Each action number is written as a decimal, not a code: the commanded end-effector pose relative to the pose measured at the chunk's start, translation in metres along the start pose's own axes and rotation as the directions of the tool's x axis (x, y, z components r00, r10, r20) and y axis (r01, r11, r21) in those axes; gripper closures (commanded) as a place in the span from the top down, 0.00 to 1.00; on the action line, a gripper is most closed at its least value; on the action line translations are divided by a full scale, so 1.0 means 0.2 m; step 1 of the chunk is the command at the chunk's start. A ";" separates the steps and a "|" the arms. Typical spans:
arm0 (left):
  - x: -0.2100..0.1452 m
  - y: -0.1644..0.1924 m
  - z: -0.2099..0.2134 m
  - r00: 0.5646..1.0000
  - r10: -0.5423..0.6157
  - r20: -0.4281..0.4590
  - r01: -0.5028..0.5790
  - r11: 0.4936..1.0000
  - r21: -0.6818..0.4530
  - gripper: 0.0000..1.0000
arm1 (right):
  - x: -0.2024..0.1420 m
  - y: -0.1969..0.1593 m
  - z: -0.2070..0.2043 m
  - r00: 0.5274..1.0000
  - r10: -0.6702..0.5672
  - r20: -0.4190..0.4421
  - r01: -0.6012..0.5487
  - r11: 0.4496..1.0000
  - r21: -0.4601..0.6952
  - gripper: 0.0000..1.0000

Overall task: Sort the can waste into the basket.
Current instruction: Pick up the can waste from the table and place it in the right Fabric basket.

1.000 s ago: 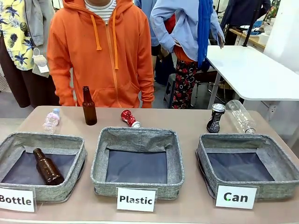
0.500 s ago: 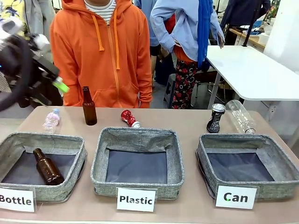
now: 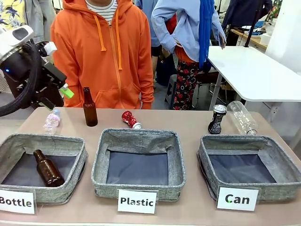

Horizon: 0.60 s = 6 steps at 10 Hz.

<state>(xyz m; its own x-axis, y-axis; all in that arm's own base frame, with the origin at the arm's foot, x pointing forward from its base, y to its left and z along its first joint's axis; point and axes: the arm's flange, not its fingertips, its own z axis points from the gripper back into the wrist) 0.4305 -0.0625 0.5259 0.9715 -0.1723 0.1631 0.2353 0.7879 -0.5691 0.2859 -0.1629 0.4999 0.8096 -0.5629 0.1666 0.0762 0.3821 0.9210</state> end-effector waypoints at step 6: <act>0.22 -0.68 -0.60 0.934 0.274 0.228 -0.335 0.894 0.298 1.00 | 0.01 0.00 0.00 1.000 0.024 0.013 -0.024 0.999 0.030 1.00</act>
<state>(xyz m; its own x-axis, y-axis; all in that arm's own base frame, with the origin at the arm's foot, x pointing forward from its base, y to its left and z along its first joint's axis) 0.4156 -0.2392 0.5130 0.9553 0.1759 0.2375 -0.0597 0.9019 -0.4278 0.2856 -0.1632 0.5002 0.8090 -0.5636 0.1671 0.0761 0.3822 0.9209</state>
